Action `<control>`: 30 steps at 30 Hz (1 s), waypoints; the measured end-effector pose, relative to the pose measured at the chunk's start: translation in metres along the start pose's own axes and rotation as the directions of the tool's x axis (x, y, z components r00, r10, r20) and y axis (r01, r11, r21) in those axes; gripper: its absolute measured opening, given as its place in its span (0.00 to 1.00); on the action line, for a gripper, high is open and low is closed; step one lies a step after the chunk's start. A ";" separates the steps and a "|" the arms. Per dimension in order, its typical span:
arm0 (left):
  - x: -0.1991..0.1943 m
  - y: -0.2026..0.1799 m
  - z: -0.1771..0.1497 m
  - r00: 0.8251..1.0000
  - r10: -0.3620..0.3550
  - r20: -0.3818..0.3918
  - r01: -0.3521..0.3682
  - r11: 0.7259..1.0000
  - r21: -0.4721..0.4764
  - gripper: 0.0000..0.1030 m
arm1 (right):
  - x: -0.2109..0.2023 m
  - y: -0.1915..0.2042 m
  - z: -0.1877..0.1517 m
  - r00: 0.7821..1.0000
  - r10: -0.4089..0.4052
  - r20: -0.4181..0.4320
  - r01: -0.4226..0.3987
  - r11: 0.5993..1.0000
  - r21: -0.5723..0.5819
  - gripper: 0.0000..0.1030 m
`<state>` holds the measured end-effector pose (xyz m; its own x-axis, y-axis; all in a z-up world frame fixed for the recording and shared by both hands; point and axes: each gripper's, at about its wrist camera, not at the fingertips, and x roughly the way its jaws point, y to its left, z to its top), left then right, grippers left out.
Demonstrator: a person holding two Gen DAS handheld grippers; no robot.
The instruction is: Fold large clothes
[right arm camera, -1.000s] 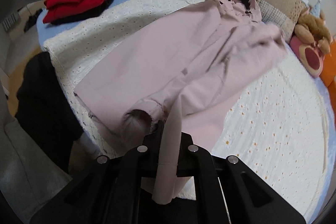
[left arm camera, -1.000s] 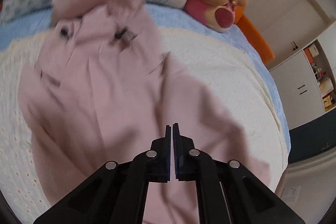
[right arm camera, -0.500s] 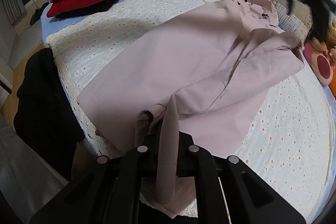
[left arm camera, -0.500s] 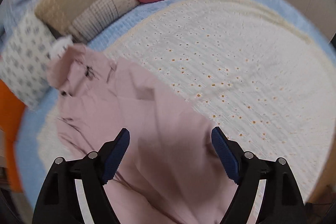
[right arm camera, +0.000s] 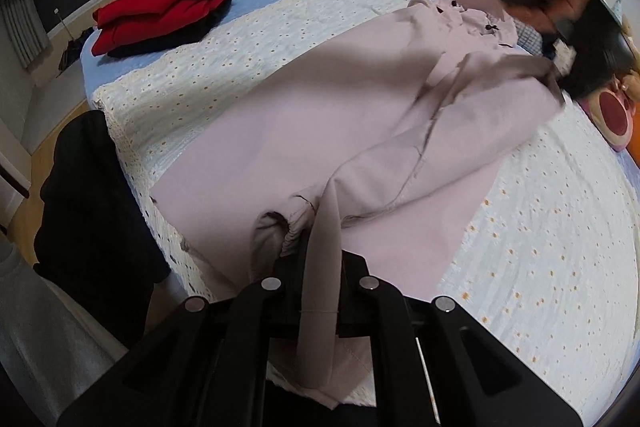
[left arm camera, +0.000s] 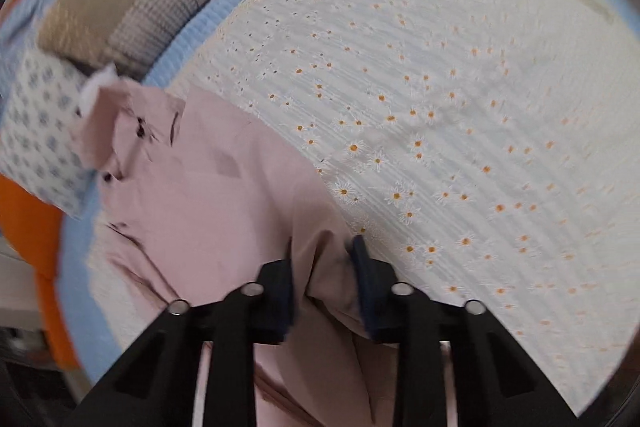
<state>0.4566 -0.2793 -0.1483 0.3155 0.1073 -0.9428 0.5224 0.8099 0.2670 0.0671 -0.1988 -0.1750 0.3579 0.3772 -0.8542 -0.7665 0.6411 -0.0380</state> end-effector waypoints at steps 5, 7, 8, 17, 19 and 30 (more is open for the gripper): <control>-0.018 0.079 -0.016 0.924 -0.356 0.140 0.377 0.908 -0.181 0.24 | -0.025 -0.010 -0.006 0.998 -0.060 0.011 0.059 0.998 0.012 0.08; -0.014 0.107 -0.030 0.869 -0.453 0.200 0.491 0.842 -0.224 0.20 | -0.031 -0.008 -0.004 0.995 -0.095 0.013 0.095 0.995 -0.004 0.08; -0.009 0.122 -0.039 0.836 -0.496 0.235 0.544 0.804 -0.240 0.19 | -0.034 -0.004 -0.002 0.994 -0.111 0.014 0.111 0.994 -0.017 0.08; 0.096 0.228 -0.122 0.726 -0.521 0.448 0.687 0.535 -0.491 0.06 | 0.016 0.026 0.003 0.981 -0.150 -0.123 0.139 0.986 -0.094 0.09; 0.121 0.222 -0.133 0.749 -0.518 0.414 0.662 0.553 -0.506 0.06 | 0.028 0.027 0.002 0.979 -0.152 -0.133 0.142 0.987 -0.079 0.09; -0.002 0.179 -0.117 0.702 -0.495 0.511 0.683 0.671 -0.287 0.41 | 0.048 0.052 0.003 0.963 -0.237 -0.130 0.211 0.959 -0.189 0.10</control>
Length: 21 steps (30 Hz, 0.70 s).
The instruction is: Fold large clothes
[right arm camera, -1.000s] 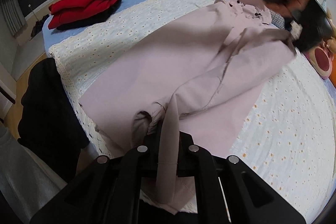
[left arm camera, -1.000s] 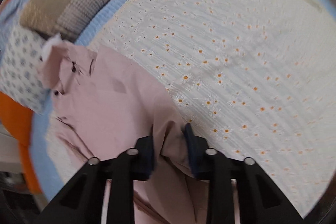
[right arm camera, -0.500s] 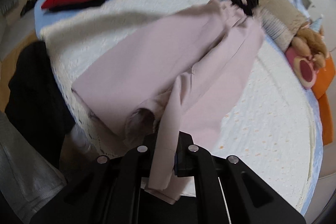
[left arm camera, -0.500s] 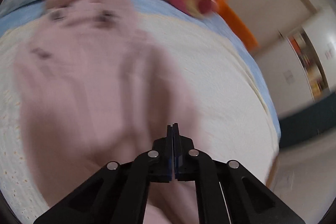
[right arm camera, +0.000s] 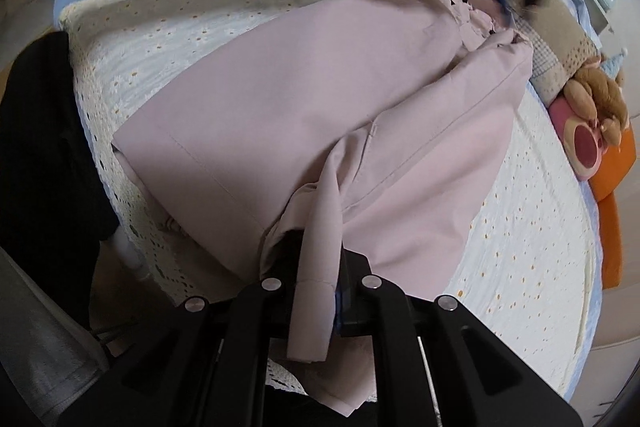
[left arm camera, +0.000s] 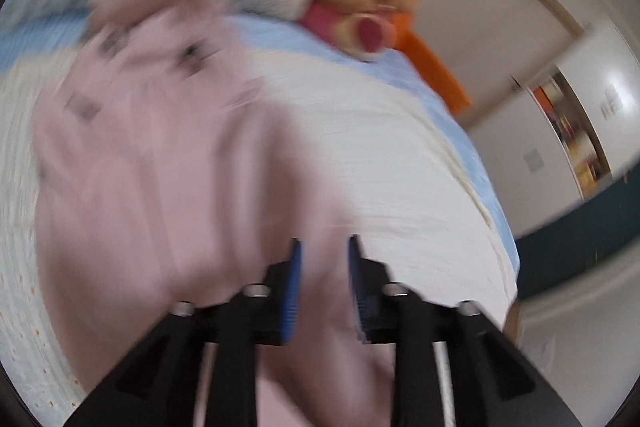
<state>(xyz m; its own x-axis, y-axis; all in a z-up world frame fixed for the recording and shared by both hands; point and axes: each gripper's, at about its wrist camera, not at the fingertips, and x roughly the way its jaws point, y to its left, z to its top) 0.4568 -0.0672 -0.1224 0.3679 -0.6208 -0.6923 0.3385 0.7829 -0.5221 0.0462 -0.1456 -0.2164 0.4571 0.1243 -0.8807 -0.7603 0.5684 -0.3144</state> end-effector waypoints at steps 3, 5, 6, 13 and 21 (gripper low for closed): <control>0.009 -0.080 -0.004 1.000 0.006 -0.025 -0.002 0.991 0.131 0.53 | -0.002 -0.003 0.001 1.000 0.013 0.009 -0.013 1.000 0.002 0.10; 0.028 -0.110 -0.011 0.997 0.042 -0.072 -0.027 0.980 0.197 0.53 | -0.006 -0.008 -0.001 0.999 0.027 0.027 -0.028 0.999 0.031 0.10; 0.038 -0.119 -0.013 0.993 0.084 -0.088 -0.062 0.972 0.228 0.53 | -0.007 -0.007 -0.002 0.999 0.024 0.034 -0.025 0.999 0.038 0.10; 0.083 -0.043 -0.043 0.908 0.360 -0.216 -0.344 0.933 0.108 0.39 | -0.037 -0.012 -0.032 0.990 0.017 0.142 -0.024 0.999 0.046 0.53; 0.052 0.007 -0.074 0.958 0.249 -0.143 -0.251 0.968 -0.001 0.22 | -0.083 -0.135 -0.083 0.739 0.294 0.606 -0.588 0.720 0.368 0.47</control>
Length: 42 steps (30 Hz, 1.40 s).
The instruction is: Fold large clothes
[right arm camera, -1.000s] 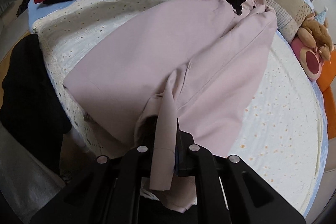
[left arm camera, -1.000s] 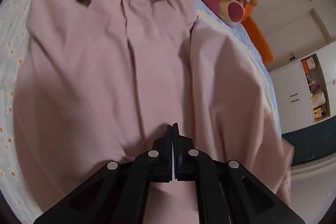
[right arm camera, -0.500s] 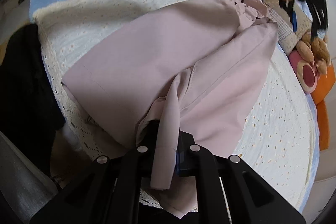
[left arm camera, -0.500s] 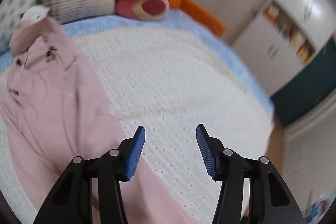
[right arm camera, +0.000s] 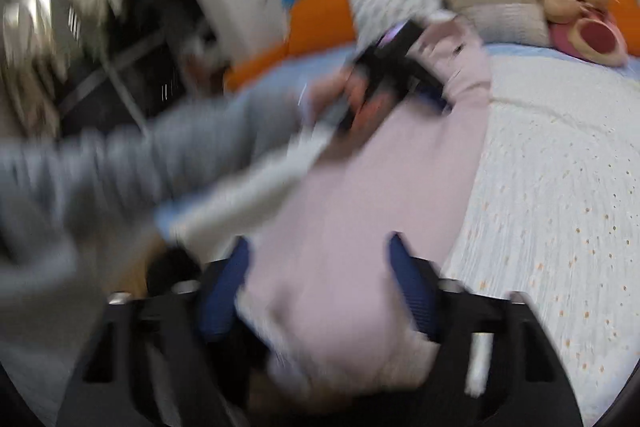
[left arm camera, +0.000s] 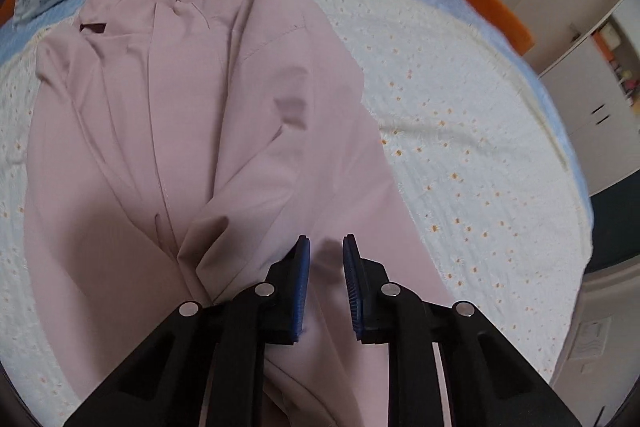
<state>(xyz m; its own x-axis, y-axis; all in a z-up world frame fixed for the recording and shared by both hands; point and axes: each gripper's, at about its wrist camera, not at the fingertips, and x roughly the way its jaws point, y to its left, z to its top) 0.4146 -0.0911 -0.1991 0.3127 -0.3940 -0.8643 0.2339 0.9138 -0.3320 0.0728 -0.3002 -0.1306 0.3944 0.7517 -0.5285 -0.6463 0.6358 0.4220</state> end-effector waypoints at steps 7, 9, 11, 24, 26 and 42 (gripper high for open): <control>0.005 0.020 -0.035 0.985 -0.077 0.155 0.091 0.992 -0.087 0.22 | 0.092 0.009 -0.001 0.979 0.072 -0.190 -0.091 0.991 -0.094 0.23; 0.009 0.024 -0.035 0.982 -0.090 0.166 0.107 0.990 -0.094 0.22 | 0.118 0.017 -0.019 0.938 -0.117 -0.328 0.035 0.969 -0.245 0.20; 0.004 0.022 -0.039 0.982 -0.133 0.138 0.147 0.984 -0.100 0.26 | 0.120 0.017 -0.025 0.908 -0.202 -0.366 0.089 0.949 -0.303 0.19; 0.009 -0.011 -0.055 0.995 -0.035 0.091 0.031 0.999 0.044 0.41 | 0.111 -0.005 -0.028 0.879 -0.273 -0.392 0.171 0.946 -0.276 0.22; 0.000 -0.011 -0.048 0.994 -0.052 0.095 0.051 0.999 0.017 0.41 | 0.105 0.005 -0.022 0.898 -0.249 -0.363 0.167 0.956 -0.242 0.23; 0.057 0.005 0.081 0.994 0.071 0.081 -0.061 0.991 -0.117 0.50 | 0.102 -0.011 -0.023 0.942 -0.169 -0.288 0.129 0.979 -0.156 0.38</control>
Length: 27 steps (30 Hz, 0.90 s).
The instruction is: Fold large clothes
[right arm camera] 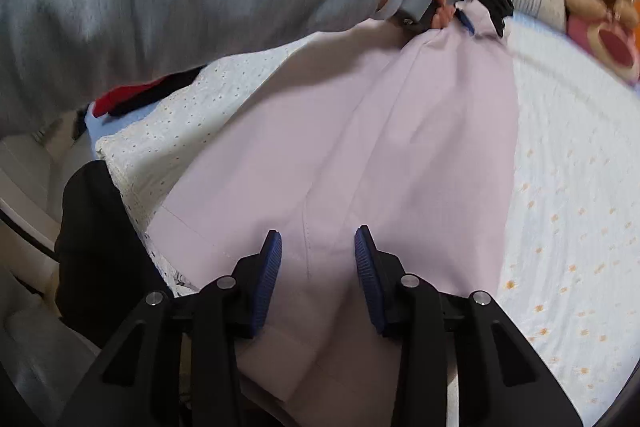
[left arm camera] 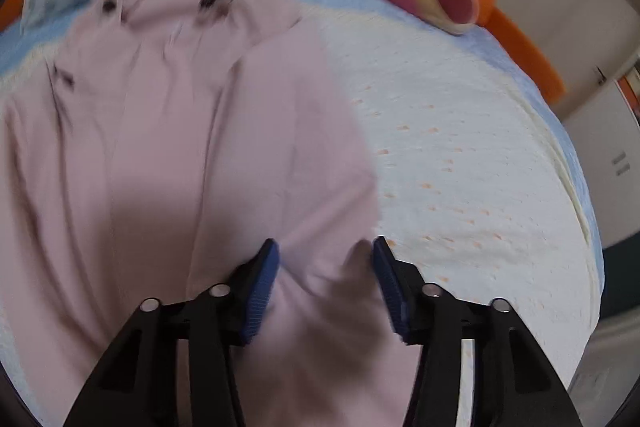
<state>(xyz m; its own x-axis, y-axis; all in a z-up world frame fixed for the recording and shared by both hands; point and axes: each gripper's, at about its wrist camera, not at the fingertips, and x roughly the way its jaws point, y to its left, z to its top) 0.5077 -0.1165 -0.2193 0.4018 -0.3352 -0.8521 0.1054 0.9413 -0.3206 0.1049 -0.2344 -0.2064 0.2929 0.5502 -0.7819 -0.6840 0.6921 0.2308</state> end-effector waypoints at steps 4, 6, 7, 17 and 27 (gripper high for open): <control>-0.023 0.005 0.000 0.991 -0.120 0.064 0.123 0.992 -0.038 0.56 | -0.027 -0.021 0.025 0.988 0.148 0.037 -0.148 0.989 0.002 0.46; -0.047 0.015 -0.001 0.978 -0.177 0.112 0.184 0.981 -0.058 0.67 | -0.050 -0.044 0.056 0.980 0.171 0.105 -0.171 0.985 -0.010 0.66; -0.063 0.026 0.000 0.970 -0.196 0.143 0.209 0.974 -0.085 0.78 | -0.060 -0.058 0.077 0.977 0.148 0.151 -0.149 0.989 -0.009 0.70; -0.106 0.172 0.096 0.973 0.008 0.232 0.032 0.985 -0.170 0.81 | 0.032 -0.223 0.326 0.934 -0.110 0.341 0.124 0.992 -0.017 0.72; -0.039 0.210 0.257 0.957 0.112 0.267 -0.116 0.993 -0.002 0.81 | 0.238 -0.272 0.515 0.861 -0.399 0.316 0.504 0.759 -0.412 0.64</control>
<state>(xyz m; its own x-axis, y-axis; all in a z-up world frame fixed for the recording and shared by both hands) 0.7479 0.1040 -0.1465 0.6397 -0.2048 -0.7409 0.0565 0.9738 -0.2204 0.7048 -0.0510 -0.1567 0.7365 0.3448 -0.5820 -0.6471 0.6100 -0.4574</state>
